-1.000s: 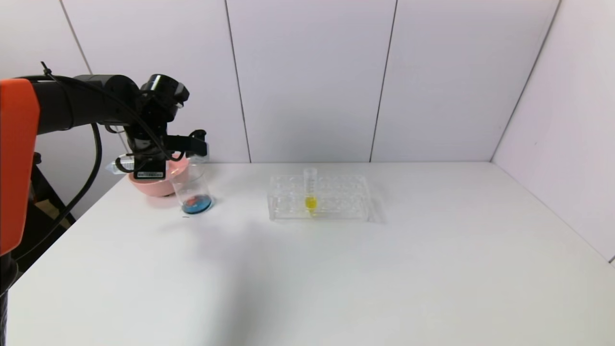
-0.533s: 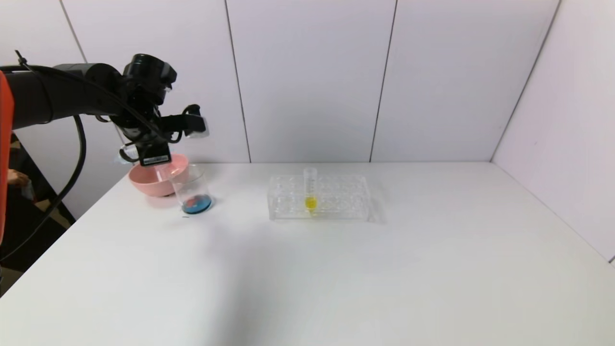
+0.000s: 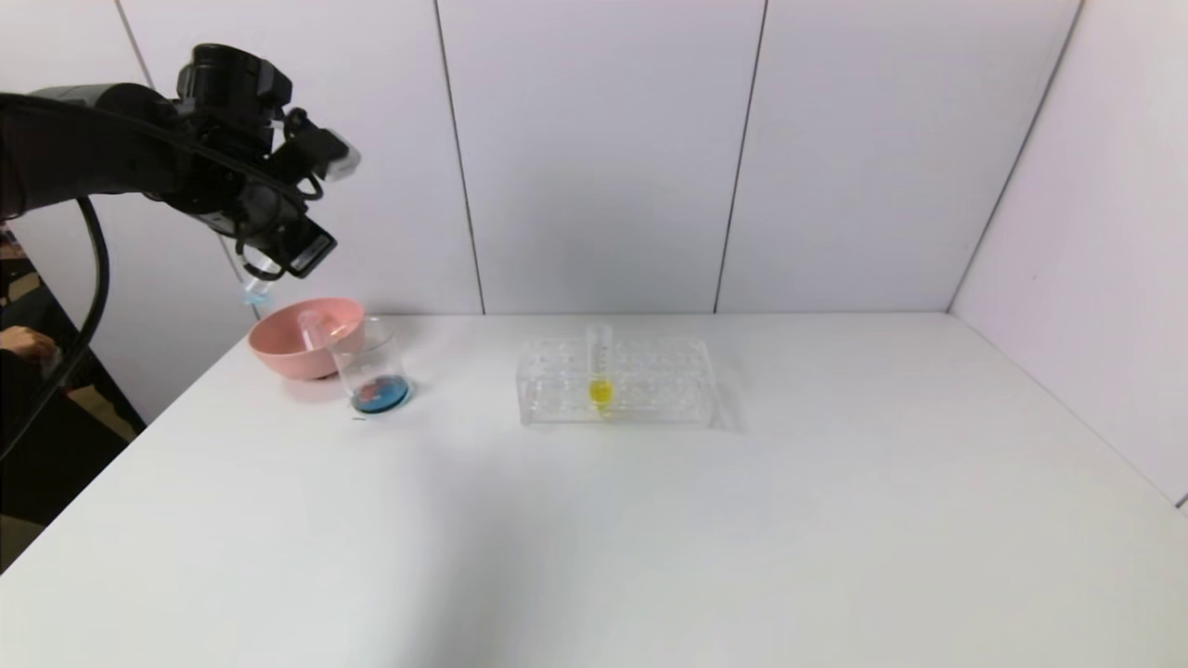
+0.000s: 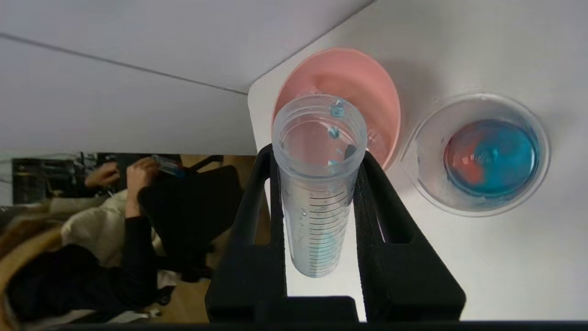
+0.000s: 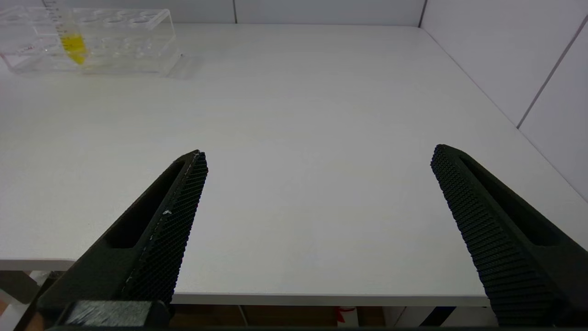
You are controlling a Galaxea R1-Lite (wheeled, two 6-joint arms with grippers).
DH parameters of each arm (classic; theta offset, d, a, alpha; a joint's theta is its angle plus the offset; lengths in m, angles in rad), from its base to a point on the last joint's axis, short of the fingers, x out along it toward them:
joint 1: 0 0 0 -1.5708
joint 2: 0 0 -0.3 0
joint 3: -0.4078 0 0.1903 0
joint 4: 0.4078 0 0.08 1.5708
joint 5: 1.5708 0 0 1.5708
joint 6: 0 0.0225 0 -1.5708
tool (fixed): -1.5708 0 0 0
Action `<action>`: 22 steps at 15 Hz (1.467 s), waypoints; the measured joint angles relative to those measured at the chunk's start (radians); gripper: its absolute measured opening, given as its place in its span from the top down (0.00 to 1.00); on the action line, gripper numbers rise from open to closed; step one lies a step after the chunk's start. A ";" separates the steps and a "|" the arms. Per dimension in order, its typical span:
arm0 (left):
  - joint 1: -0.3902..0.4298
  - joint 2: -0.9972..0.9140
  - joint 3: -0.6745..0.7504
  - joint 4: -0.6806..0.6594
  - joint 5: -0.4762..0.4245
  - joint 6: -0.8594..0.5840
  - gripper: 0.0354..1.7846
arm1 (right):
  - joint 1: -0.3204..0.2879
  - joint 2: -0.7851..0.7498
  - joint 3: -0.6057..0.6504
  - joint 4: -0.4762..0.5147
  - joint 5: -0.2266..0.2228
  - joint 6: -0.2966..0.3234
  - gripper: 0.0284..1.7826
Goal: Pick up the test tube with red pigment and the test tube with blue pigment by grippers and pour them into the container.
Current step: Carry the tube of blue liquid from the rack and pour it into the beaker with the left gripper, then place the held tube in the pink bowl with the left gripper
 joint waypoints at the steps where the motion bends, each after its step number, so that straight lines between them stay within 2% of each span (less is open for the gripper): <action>1: 0.009 -0.009 0.000 -0.025 0.000 -0.076 0.76 | 0.000 0.000 0.000 0.000 0.000 0.000 0.00; 5: 0.052 -0.034 0.008 -0.107 0.000 -0.350 0.76 | 0.000 0.000 0.000 0.000 0.000 0.000 0.00; 9: 0.078 -0.025 0.052 -0.315 0.002 -0.523 0.76 | 0.000 0.000 0.000 0.000 0.000 0.000 0.00; 12: 0.094 -0.003 0.106 -0.407 -0.001 -0.588 0.76 | 0.000 0.000 0.000 0.000 0.000 0.000 0.00; 17: 0.150 0.039 0.254 -0.550 -0.009 -0.606 0.76 | 0.000 0.000 0.000 0.000 0.000 0.000 0.00; 22: 0.169 0.116 0.269 -0.580 -0.029 -0.590 0.76 | 0.000 0.000 0.000 0.000 0.000 0.000 0.00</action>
